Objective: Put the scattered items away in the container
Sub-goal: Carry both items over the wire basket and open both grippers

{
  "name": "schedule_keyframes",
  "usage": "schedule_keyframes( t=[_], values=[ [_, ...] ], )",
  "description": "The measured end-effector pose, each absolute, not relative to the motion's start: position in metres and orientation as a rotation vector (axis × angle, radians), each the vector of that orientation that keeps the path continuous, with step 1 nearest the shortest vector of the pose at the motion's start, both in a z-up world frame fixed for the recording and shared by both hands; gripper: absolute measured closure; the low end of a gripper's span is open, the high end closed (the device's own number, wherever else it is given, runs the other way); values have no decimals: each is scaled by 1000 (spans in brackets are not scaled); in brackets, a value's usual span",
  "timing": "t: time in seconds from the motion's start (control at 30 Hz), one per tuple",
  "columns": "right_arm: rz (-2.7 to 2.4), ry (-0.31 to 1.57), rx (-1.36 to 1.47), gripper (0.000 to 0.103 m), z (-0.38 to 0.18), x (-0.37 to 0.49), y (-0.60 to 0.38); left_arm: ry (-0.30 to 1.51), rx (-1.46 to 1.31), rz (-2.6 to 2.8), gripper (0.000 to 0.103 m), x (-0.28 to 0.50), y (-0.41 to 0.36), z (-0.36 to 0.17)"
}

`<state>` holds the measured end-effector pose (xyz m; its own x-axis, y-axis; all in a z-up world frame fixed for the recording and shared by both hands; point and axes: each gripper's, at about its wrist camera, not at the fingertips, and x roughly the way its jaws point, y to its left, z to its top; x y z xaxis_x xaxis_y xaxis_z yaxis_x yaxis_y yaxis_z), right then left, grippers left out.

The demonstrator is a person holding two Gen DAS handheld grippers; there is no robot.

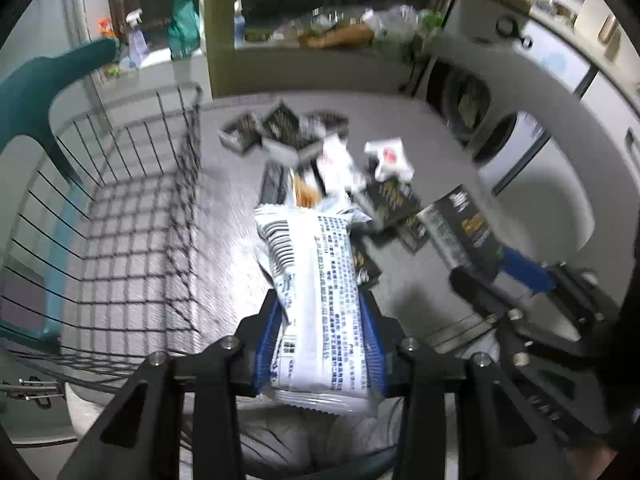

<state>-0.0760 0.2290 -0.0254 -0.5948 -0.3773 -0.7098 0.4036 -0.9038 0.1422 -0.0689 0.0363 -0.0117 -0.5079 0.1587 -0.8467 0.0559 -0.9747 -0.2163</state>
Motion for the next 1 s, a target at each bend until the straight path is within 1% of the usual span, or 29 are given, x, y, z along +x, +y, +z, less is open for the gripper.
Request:
schedule_keyframes(
  t=[0.17, 0.27, 0.43, 0.57, 0.67, 0.87, 0.93, 1.0],
  values=[
    [-2381, 47, 980, 54, 8, -73, 174, -369, -1444, 2785, 60, -55, -6, 29],
    [-2299, 62, 957, 54, 13, -74, 131, -363, -1477, 2862, 60, -49, -41, 38],
    [-2188, 165, 965, 54, 3, -82, 52, -396, -1629, 2893, 60, -51, -101, 12],
    [-2190, 236, 1036, 54, -20, -105, 7, -508, -1751, 2848, 61, -69, -135, -23],
    [-2166, 280, 1092, 54, -37, -113, -7, -571, -1768, 2843, 61, -69, -148, -36],
    [-2159, 316, 1121, 53, -48, -113, -11, -607, -1828, 2823, 60, -71, -154, -54],
    [-2156, 293, 1131, 52, -49, -112, -9, -583, -1832, 2832, 53, -71, -152, -54],
    [-2152, 265, 1129, 51, -48, -110, -6, -572, -1819, 2831, 41, -71, -151, -52]
  ],
)
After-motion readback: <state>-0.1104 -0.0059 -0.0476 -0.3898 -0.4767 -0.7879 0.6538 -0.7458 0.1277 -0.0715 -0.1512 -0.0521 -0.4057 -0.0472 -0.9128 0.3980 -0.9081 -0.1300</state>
